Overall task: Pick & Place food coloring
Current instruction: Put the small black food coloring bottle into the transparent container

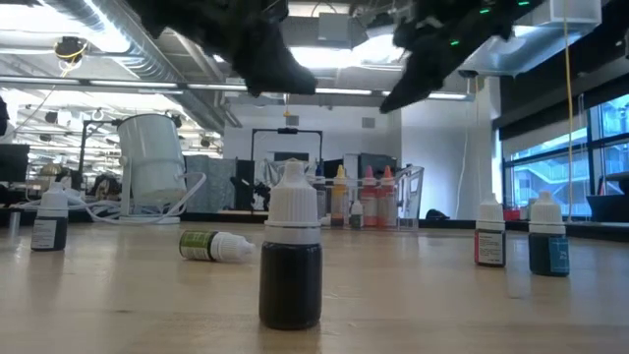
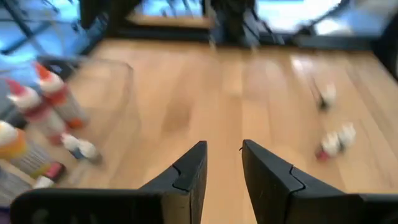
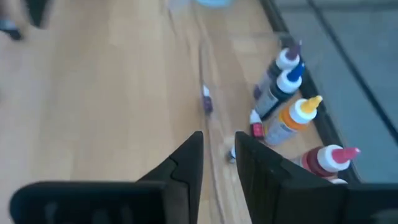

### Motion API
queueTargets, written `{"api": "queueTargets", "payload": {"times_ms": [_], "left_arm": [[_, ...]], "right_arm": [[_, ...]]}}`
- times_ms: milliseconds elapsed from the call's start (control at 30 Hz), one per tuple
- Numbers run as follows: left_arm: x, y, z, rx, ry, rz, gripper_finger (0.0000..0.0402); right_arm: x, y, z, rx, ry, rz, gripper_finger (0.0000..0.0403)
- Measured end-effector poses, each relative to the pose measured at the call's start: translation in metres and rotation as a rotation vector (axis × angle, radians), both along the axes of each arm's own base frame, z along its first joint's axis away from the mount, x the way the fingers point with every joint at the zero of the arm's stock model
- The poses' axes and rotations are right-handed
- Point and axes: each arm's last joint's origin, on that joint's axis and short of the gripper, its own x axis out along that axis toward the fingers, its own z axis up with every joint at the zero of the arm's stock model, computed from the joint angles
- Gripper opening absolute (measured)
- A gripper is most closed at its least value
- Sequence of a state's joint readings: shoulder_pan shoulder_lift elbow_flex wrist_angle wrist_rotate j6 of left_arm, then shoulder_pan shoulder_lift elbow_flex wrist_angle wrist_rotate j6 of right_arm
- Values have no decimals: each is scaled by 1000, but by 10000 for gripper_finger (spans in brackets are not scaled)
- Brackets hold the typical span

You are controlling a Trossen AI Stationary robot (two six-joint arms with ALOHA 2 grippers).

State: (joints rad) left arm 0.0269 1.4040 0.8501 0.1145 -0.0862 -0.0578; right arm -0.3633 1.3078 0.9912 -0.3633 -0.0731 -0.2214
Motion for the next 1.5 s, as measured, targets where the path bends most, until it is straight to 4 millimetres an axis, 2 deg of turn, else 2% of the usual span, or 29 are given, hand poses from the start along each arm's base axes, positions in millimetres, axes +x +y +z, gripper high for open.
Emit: {"api": "queueTargets", "payload": {"times_ms": [100, 200, 400, 467, 733, 967, 1067, 1167, 1333, 1500], "left_arm": [[-3, -11, -7, 38, 81, -58, 97], [-8, -22, -13, 45, 161, -98, 94], [-16, -42, -23, -48, 274, -105, 97], [-16, -48, -22, -86, 265, -100, 98], [-14, -56, -18, -165, 201, -51, 108], [-16, -51, -20, -87, 211, 75, 187], [-19, -50, -24, -105, 261, 89, 217], [-25, -56, -30, -188, 365, 10, 233], [-44, -75, -42, -187, 577, -92, 241], [-57, -98, -45, -169, 656, -153, 242]], "right_arm": [[-21, 21, -2, -29, -80, 47, 96], [-40, 34, -12, -37, -134, 76, 96], [-60, 42, -38, -63, -205, 80, 96], [-61, 42, -43, -72, -228, 80, 97], [-60, 42, -40, -92, -283, 81, 97], [-60, 42, -40, -91, -282, 81, 97], [-60, 42, -40, -89, -281, 81, 97], [-60, 42, -40, -88, -281, 80, 97], [-60, 42, -40, -87, -282, 80, 97], [-60, 42, -39, -88, -282, 80, 97]]}}
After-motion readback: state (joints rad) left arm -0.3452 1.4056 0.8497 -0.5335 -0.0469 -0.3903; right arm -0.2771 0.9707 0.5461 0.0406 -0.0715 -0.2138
